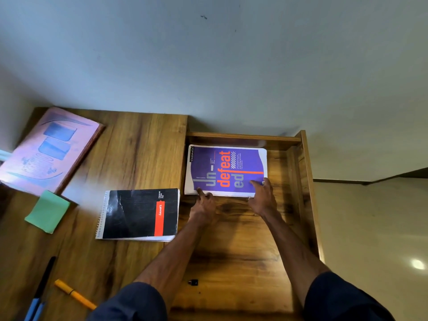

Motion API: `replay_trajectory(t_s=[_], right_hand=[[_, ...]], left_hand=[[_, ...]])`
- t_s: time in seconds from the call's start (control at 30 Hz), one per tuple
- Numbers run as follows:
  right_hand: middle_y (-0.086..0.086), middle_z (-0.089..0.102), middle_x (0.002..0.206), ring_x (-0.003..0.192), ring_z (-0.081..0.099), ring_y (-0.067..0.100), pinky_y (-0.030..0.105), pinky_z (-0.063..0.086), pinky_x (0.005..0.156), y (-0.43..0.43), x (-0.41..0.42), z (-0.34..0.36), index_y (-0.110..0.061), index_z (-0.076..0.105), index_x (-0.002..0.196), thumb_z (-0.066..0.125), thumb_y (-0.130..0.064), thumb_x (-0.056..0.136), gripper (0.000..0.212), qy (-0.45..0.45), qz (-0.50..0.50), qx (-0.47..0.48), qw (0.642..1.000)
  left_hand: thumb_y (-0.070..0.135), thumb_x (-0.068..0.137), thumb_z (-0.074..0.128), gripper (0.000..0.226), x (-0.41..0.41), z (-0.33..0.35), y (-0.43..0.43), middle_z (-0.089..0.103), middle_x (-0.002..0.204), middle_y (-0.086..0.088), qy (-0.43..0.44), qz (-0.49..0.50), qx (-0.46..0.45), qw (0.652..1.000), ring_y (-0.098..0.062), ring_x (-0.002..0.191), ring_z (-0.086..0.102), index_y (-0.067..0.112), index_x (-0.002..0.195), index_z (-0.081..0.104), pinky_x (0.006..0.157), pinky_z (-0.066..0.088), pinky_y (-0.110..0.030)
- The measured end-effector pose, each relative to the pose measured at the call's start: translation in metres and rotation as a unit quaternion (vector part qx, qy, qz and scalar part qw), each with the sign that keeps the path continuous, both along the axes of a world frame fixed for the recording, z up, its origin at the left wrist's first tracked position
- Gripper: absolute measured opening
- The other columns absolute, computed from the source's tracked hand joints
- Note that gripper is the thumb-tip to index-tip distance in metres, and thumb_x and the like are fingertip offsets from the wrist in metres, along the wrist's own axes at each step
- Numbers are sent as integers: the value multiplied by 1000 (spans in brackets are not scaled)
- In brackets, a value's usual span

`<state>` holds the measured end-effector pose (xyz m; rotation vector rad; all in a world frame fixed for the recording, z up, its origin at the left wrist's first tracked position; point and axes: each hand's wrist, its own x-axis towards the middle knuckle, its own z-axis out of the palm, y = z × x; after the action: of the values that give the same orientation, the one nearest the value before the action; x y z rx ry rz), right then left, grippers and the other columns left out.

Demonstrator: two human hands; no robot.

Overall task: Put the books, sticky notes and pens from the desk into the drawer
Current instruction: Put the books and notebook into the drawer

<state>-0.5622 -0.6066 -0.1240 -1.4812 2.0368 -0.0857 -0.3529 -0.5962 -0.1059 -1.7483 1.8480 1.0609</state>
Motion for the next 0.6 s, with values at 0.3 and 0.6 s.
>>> replay_trajectory(t_s=[0.3,0.6], right_hand=[[12,55,135,124,53,27,36,51,97,-12,4,26,-10,56,134,79,-17,81,59,-49,-15,6,999],[2,73,104,91,69,17,13,48,72,-20,99,107,-9,73,107,68,-6,87,21,-190,22,-138,972]], left_hand=[[22,91,67,77,10,26,3,21,162,-22,96,50,-75,991,-39,147,31,9,153,24,116,37,-51],[3,88,57,42,59,110,12,56,132,-8,230,90,-309,918,-23,125,53,9,129,55,103,46,-36]])
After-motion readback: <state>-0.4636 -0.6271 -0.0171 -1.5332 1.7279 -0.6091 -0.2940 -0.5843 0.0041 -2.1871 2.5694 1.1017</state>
